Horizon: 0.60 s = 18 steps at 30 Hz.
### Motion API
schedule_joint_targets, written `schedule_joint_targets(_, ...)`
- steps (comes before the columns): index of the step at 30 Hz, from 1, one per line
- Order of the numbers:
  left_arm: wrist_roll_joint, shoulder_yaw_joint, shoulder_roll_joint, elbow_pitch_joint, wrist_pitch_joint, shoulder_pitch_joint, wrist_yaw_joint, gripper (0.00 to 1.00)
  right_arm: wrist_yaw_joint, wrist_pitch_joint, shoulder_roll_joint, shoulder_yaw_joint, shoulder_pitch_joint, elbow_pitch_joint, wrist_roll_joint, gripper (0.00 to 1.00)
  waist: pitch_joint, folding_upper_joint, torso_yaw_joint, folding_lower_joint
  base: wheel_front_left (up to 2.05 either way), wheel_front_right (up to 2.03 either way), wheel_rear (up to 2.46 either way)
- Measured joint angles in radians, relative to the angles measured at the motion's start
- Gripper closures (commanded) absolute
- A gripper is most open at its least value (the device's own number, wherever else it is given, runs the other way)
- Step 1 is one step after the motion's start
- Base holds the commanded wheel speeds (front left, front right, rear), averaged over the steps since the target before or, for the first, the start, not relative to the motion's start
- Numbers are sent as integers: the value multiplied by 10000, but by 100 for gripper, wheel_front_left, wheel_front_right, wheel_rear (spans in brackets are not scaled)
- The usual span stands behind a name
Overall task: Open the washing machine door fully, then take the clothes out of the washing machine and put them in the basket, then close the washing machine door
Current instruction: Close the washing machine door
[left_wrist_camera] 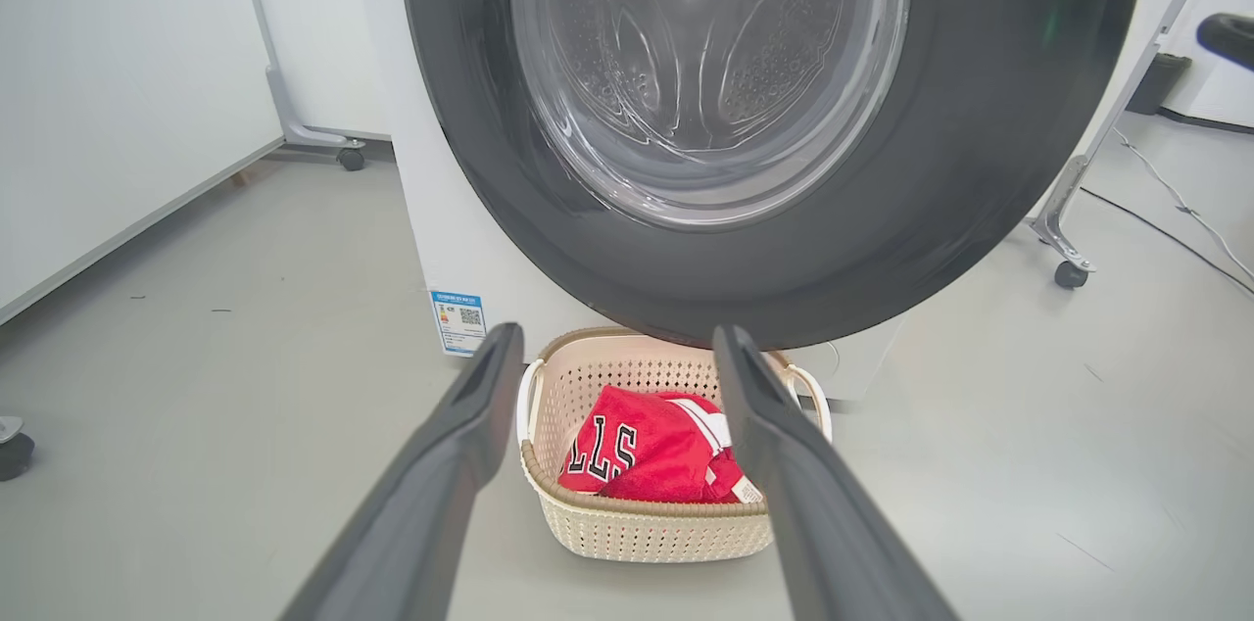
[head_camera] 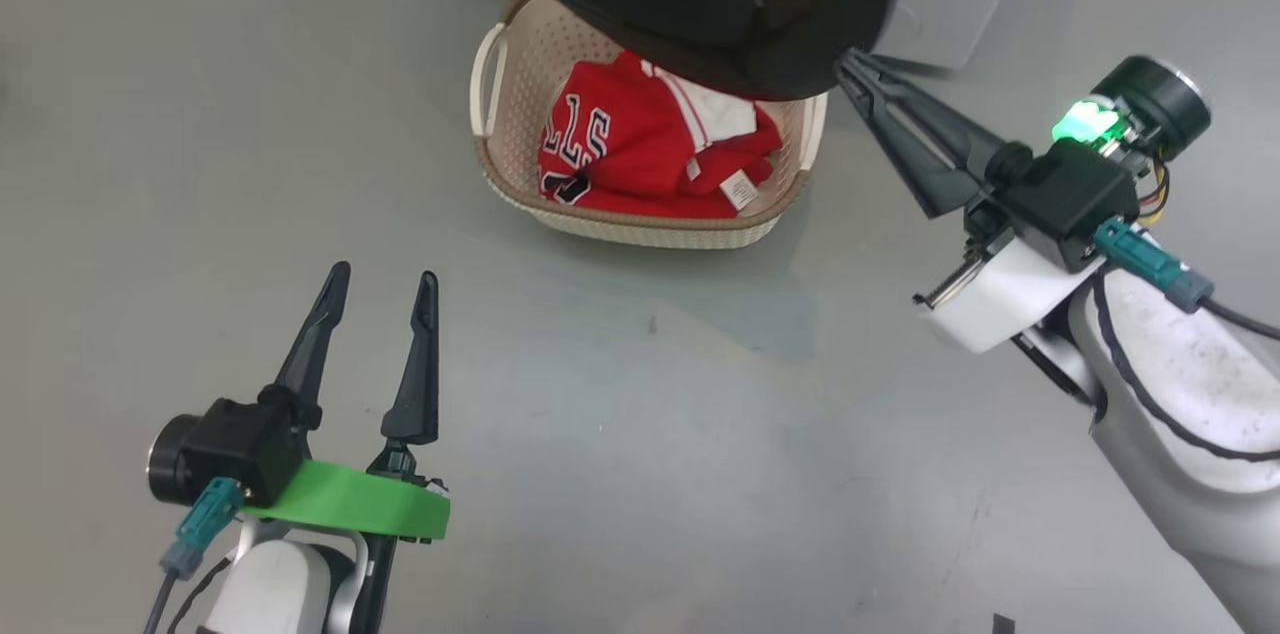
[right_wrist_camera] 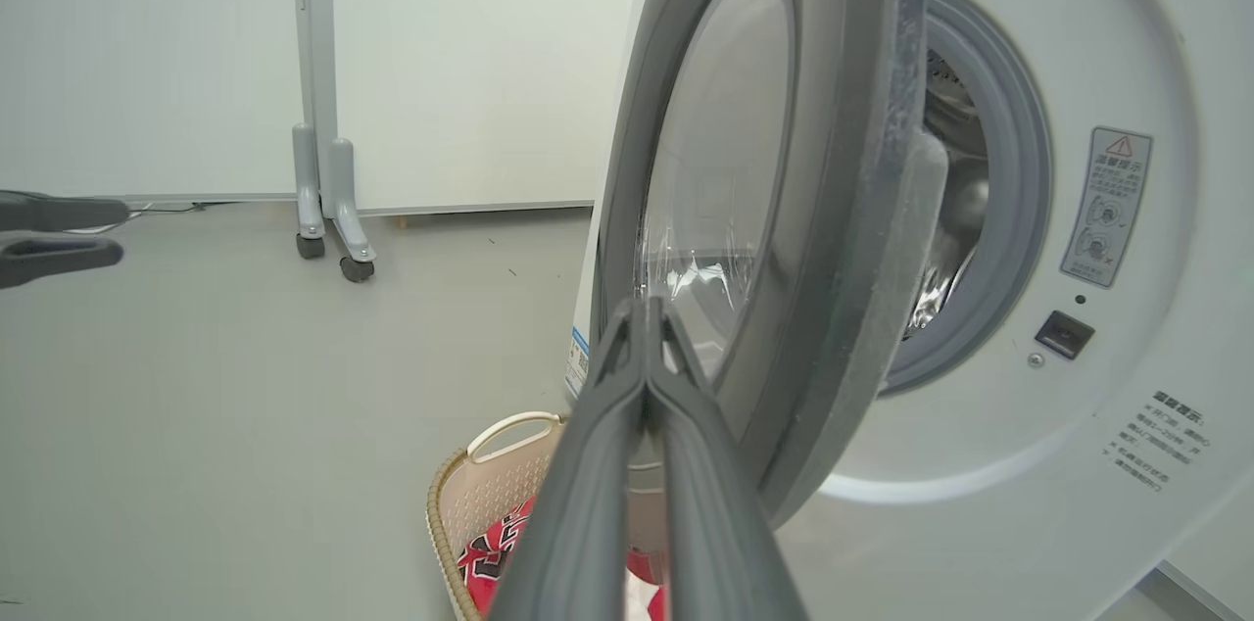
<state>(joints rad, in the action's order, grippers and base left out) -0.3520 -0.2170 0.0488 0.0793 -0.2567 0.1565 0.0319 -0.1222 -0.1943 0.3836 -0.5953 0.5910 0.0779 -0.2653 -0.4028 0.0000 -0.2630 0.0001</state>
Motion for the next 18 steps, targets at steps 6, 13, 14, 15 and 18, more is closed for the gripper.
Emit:
schedule_joint_targets(6,35,-42,-54,100,0,151,15,0,0,-2,230,-86,612,332,-366,100,-455,0,-427,0,0,0,0)
schedule_joint_targets(13,31,-125,-111,207,0,421,90,0,0,-6,543,270,1177,800,-623,100,-775,0,-837,-1,0,0,0)
schedule_joint_targets(14,29,-128,-119,207,0,441,92,0,0,-17,558,343,1276,869,-694,100,-813,0,-880,0,0,0,0)
schedule_joint_targets(15,29,-130,-123,209,0,444,96,0,-21,-19,571,376,1352,915,-773,100,-851,0,-916,0,0,0,0)
schedule_joint_targets(18,29,-136,-128,242,0,444,98,0,-86,-44,589,453,1556,1035,-943,100,-965,0,-993,-1,0,0,0)
